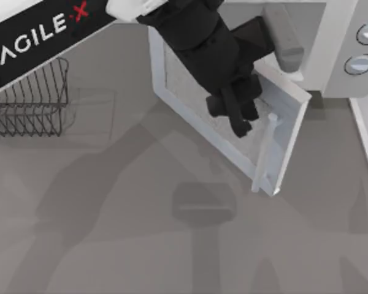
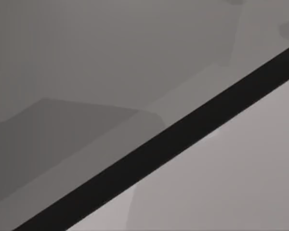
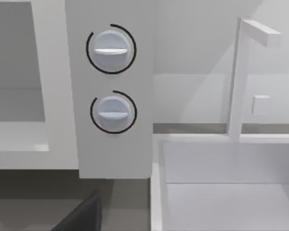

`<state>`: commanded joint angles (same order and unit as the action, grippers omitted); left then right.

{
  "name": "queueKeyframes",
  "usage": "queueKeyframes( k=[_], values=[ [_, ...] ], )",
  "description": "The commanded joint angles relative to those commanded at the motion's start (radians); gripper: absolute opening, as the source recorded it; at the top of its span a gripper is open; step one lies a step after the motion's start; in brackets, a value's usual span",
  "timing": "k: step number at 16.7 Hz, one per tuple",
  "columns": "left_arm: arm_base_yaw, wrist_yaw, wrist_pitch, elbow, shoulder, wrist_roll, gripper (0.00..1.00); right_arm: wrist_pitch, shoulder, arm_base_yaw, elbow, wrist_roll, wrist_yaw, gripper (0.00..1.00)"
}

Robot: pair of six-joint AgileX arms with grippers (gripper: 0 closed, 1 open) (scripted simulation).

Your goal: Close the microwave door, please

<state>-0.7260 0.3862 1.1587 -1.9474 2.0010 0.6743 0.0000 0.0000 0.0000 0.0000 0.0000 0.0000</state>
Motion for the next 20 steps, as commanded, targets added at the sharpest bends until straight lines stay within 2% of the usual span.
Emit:
queueKeyframes(
  k=[4, 9, 15, 17, 20],
  values=[
    [0.037, -0.041, -0.016, -0.033, -0.005, -0.028, 0.00, 0.000, 0.000, 0.000, 0.000, 0.000, 0.000, 1.00],
    [0.033, -0.043, -0.016, -0.031, -0.005, -0.027, 0.00, 0.000, 0.000, 0.000, 0.000, 0.000, 0.000, 1.00],
    [-0.091, -0.157, -0.022, -0.051, 0.052, -0.025, 0.00, 0.000, 0.000, 0.000, 0.000, 0.000, 0.000, 1.00],
    [-0.084, -0.145, -0.015, -0.075, 0.069, -0.037, 0.00, 0.000, 0.000, 0.000, 0.000, 0.000, 0.000, 1.00],
    [-0.022, -0.076, -0.003, -0.107, 0.061, -0.058, 0.00, 0.000, 0.000, 0.000, 0.000, 0.000, 0.000, 1.00]
  ],
)
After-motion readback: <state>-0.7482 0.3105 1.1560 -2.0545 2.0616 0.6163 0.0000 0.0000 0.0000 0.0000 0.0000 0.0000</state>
